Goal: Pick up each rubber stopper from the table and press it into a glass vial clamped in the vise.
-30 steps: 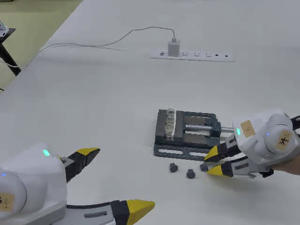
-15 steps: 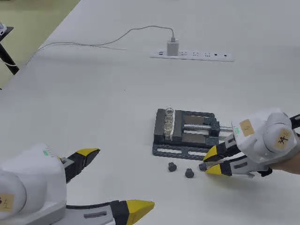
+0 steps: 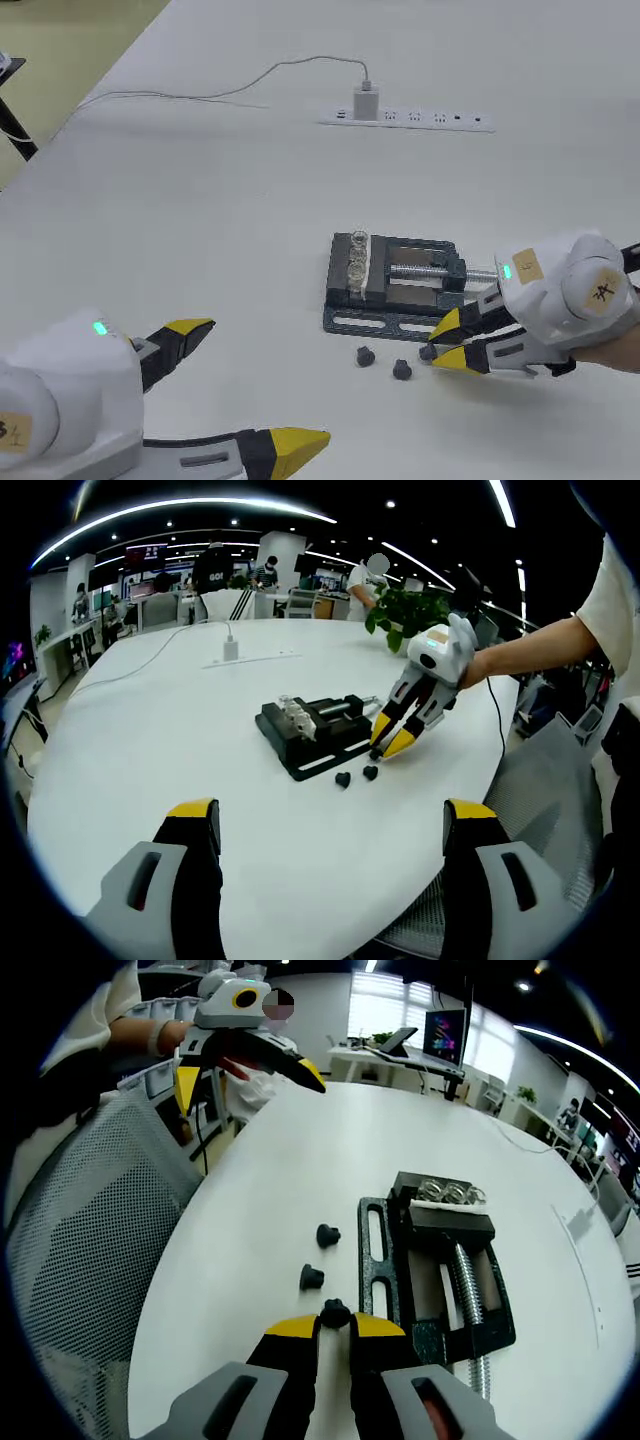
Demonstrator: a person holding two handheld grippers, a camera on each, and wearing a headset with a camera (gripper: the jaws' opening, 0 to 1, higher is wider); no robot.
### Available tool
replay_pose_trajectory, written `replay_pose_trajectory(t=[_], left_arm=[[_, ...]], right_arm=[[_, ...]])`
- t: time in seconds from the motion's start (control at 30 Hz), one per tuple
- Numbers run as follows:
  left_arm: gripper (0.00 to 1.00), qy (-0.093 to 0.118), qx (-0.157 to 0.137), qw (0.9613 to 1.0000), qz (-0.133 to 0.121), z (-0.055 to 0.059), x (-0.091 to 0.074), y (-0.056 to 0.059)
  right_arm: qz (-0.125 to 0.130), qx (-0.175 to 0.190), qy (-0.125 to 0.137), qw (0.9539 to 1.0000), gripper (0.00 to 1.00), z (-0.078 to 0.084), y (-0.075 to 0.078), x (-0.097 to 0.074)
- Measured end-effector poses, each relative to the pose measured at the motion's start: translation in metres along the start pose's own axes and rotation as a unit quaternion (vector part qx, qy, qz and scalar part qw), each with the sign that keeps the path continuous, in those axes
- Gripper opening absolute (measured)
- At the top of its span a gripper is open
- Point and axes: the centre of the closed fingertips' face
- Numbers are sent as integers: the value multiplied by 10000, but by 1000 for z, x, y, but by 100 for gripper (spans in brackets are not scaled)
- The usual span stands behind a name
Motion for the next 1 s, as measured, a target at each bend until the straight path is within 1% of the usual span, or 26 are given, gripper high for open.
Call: replay_pose_trajectory(t=[0.1, 0.17, 0.23, 0.33, 0.4, 0.5, 0.63, 0.7, 0.9, 1.0], left_arm=[[91, 11, 14, 10000, 26, -1, 1, 2], [91, 20, 40, 10000, 56, -1, 1, 4], [90, 72, 97, 9999, 114, -4, 2, 7], [88, 118, 164, 9996, 173, -8, 4, 10], [88, 144, 199, 9994, 240, -11, 6, 13], [87, 191, 242, 9991, 304, -14, 9, 17], [85, 247, 380, 9980, 442, -19, 14, 27], [84, 289, 457, 9971, 528, -22, 16, 32], [79, 357, 659, 9943, 753, -28, 22, 45], [76, 400, 840, 9918, 873, -29, 23, 52]], right_arm=[[23, 53, 80, 10000, 7, -4, -4, -5], [10, 161, 182, 9997, 7, -9, -8, -9], [46, 214, 293, 9993, 7, -14, -12, -14], [88, 264, 361, 9990, 7, -19, -17, -21], [91, 293, 471, 9984, 7, -24, -22, -26], [133, 352, 512, 9980, 7, -27, -28, -32], [200, 421, 574, 9973, 7, -34, -35, -44], [265, 390, 585, 9972, 6, -38, -37, -51], [377, 388, 540, 9971, 6, -46, -44, -67], [411, 343, 463, 9975, 6, -50, -49, -74]])
Point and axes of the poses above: the centre of the closed fingertips' face, and the gripper's own axes: x roughly forward along the fingers, y roughly to its right, z roughly out of its underside, and after that the axes turned 13 degrees about -z, right-handed
